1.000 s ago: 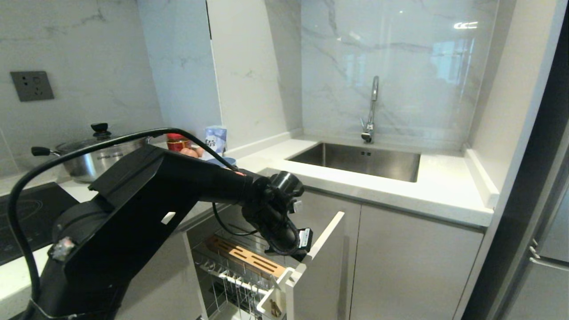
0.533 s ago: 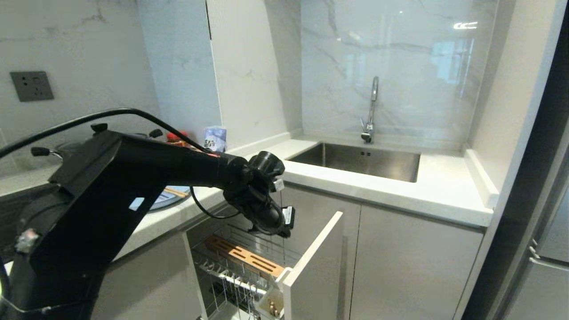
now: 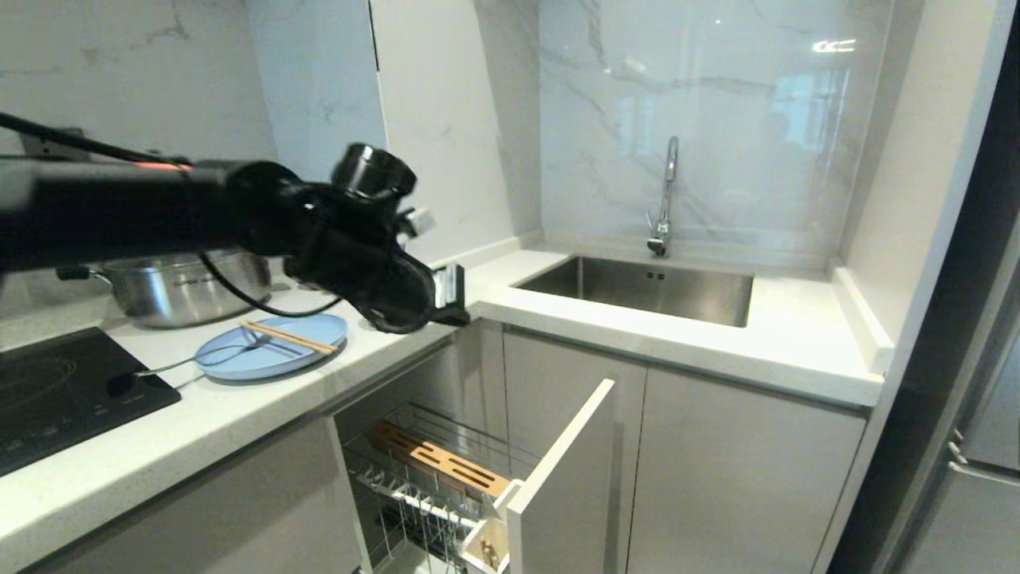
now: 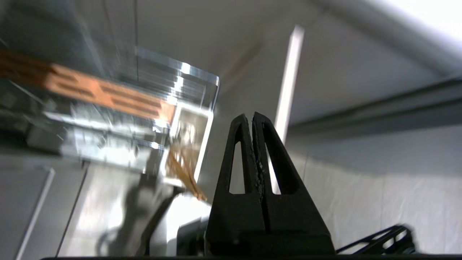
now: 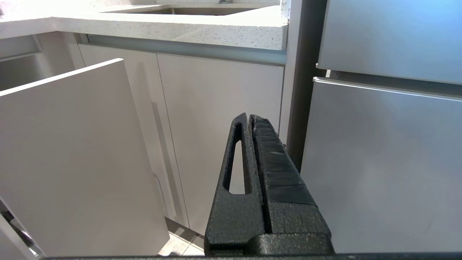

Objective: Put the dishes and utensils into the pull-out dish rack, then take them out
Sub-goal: Pick up the chopsticks and place it in the cupboard

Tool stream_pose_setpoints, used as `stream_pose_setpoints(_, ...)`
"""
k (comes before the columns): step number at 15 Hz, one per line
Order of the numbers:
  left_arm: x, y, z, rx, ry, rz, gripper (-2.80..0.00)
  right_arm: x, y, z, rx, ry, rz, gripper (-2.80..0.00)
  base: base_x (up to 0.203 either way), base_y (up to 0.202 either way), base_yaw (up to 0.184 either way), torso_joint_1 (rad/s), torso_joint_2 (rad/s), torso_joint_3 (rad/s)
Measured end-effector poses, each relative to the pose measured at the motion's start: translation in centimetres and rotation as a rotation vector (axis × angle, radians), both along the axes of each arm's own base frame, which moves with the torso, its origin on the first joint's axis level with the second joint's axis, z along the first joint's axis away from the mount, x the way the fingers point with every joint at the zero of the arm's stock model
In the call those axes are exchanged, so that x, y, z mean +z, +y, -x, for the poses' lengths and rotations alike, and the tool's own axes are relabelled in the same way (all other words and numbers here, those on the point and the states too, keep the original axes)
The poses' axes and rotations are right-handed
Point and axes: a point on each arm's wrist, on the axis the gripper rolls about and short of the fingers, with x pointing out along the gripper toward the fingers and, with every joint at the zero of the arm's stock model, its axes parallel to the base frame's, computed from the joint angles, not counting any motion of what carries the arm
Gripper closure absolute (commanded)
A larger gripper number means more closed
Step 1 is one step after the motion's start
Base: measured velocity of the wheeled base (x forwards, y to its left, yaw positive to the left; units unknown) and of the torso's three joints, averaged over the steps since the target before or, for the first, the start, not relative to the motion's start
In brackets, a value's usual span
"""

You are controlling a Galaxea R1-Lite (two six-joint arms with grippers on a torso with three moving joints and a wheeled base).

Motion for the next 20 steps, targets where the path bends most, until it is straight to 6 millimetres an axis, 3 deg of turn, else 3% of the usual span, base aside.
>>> stream_pose_setpoints(3, 7.2, 4.2, 4.8, 0.073, -0.209, 0.057, 0.0, 0.0, 0.0, 0.0, 0.0, 0.0, 0.0, 0.0, 0.0, 0.0, 0.0, 0.0, 0.0, 0.0)
stream_pose_setpoints(6, 13.1, 9.2, 11.7, 0.154, -0.449, 0.056, 0.0, 0.0, 0.0, 0.0, 0.0, 0.0, 0.0, 0.0, 0.0, 0.0, 0.0, 0.0, 0.0, 0.0)
stream_pose_setpoints(8, 15.4, 12.1, 17.1, 0.221, -0.606, 0.011, 0.0, 0.0, 0.0, 0.0, 0.0, 0.0, 0.0, 0.0, 0.0, 0.0, 0.0, 0.0, 0.0, 0.0)
stream_pose_setpoints(10, 16.0, 14.0, 22.8, 0.283, -0.74, -0.06, 0.0, 0.0, 0.0, 0.0, 0.0, 0.0, 0.0, 0.0, 0.0, 0.0, 0.0, 0.0, 0.0, 0.0)
stream_pose_setpoints(12, 14.3, 14.7, 27.9, 0.32, -0.811, -0.167, 0.0, 0.0, 0.0, 0.0, 0.0, 0.0, 0.0, 0.0, 0.0, 0.0, 0.0, 0.0, 0.0, 0.0)
stream_pose_setpoints(15, 8.3, 14.8, 33.4, 0.372, -0.829, -0.294, 0.0, 0.0, 0.0, 0.0, 0.0, 0.0, 0.0, 0.0, 0.0, 0.0, 0.0, 0.0, 0.0, 0.0)
stream_pose_setpoints(20, -2.5, 14.7, 38.6, 0.41, -0.92, -0.334, 0.0, 0.0, 0.0, 0.0, 0.0, 0.0, 0.0, 0.0, 0.0, 0.0, 0.0, 0.0, 0.0, 0.0)
